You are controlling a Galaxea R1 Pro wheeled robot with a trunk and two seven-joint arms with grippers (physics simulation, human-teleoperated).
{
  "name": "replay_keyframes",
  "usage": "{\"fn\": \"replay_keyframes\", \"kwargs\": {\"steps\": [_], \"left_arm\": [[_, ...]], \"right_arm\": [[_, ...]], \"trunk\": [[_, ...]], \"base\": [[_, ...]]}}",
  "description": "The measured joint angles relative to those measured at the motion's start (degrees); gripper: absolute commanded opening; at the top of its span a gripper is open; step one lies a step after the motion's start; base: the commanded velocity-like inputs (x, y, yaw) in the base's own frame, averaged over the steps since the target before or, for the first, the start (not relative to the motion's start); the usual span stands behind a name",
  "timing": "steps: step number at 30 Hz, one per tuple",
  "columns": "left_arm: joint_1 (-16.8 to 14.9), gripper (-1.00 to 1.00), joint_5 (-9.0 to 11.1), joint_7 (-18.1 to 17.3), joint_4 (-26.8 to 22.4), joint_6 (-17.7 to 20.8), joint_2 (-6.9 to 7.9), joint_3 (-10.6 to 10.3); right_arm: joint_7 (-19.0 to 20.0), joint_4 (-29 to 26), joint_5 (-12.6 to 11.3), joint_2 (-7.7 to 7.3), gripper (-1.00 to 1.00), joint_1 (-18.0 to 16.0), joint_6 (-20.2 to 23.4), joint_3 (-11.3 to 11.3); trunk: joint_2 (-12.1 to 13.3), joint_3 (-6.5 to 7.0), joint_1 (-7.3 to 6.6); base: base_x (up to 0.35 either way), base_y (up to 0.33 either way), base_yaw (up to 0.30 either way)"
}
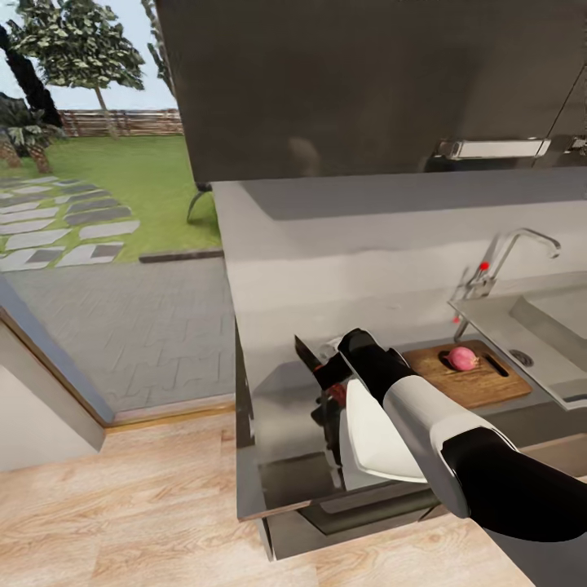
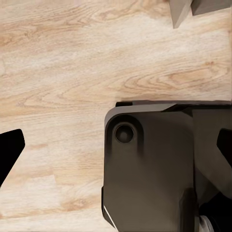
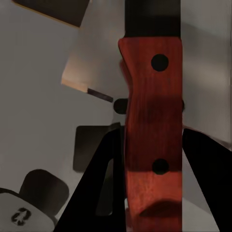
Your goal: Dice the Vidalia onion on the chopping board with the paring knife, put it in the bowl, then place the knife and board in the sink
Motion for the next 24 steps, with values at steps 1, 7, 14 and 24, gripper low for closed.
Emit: {"fn": "replay_keyframes", "kwargs": {"steps": [1,7,14,24], "left_arm": [[0.0,1.0,0.0,0.0,0.0,0.0,0.0,0.0],[0.0,1.0,0.0,0.0,-0.1,0.0,0.0,0.0],[0.0,1.0,0.0,0.0,-0.1,0.0,0.0,0.0],[0.0,1.0,0.0,0.0,-0.1,0.0,0.01,0.1]], "right_arm": [[0.0,0.0,0.0,0.0,-1.0,0.0,0.0,0.0],[0.0,0.0,0.0,0.0,-1.0,0.0,0.0,0.0],[0.0,-0.1,-0.1,0.0,-1.0,0.0,0.0,0.0],[0.0,-0.1,-0.1,0.0,-1.0,0.0,-0.7,0.0]], "trunk": [[0.0,0.09,0.0],[0.0,0.64,0.0],[0.0,1.28,0.0],[0.0,2.19,0.0]], "base": [[0.0,0.0,0.0],[0.0,0.0,0.0],[0.0,0.0,0.0],[0.0,0.048,0.0]]}}
